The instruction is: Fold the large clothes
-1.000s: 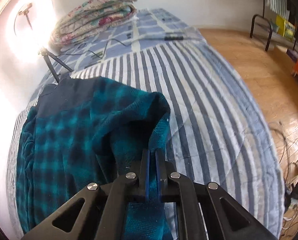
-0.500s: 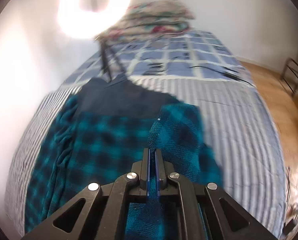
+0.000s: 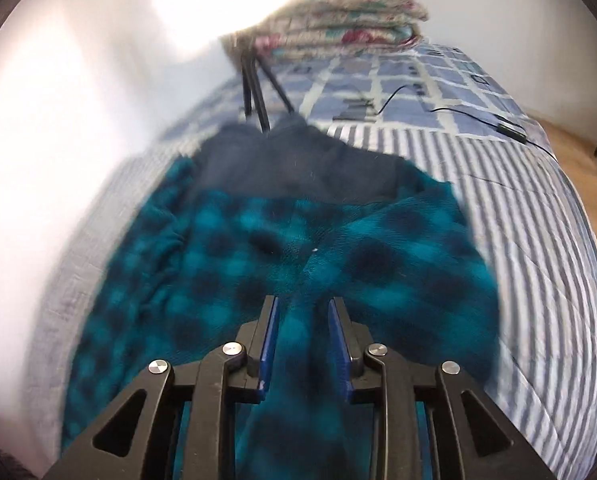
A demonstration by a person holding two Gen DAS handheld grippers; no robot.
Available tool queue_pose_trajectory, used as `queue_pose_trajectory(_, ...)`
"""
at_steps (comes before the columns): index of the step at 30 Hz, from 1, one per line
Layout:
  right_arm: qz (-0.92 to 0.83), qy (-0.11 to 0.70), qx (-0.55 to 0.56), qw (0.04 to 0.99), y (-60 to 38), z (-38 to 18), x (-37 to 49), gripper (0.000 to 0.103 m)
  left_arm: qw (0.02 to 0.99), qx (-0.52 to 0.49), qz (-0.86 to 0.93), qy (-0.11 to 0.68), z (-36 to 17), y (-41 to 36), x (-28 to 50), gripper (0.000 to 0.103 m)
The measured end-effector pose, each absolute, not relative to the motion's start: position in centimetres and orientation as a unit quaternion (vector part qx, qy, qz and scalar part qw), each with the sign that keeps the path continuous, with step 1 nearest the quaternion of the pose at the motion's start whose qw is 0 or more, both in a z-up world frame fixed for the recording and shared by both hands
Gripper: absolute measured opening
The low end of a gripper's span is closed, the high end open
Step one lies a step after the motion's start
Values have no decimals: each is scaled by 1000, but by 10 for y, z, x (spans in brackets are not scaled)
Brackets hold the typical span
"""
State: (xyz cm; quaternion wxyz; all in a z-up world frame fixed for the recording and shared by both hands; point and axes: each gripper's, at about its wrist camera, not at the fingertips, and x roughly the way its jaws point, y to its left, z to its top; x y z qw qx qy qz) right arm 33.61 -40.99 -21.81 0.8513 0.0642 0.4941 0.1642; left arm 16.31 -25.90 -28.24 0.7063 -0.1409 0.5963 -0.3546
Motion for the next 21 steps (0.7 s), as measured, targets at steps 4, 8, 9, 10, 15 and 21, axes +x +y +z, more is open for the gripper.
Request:
queue_pose_trajectory(4, 174, 490, 101, 848, -451, -195, 280, 30, 698, -158, -353, 602, -281, -251, 164, 17)
queue_pose_trajectory(8, 185, 500, 123, 837, -481, -194, 199, 33, 708, -173, -351, 588, -275, -236, 170, 40)
queue_pose_trajectory(9, 189, 503, 130, 833, -487, -195, 183, 33, 712, -172, -348, 585, -272, -235, 170, 40)
queue_pose_trajectory(10, 194, 507, 137, 829, -490, -198, 163, 34, 716, -172, -346, 582, -270, -233, 172, 40)
queue_pose_trajectory(15, 222, 523, 145, 810, -488, -216, 85, 46, 717, -187, -337, 580, -272, -228, 181, 40)
queue_pose_trajectory(21, 224, 538, 119, 804, -471, -245, 45, 48, 713, -196, -325, 589, -288, -229, 188, 22)
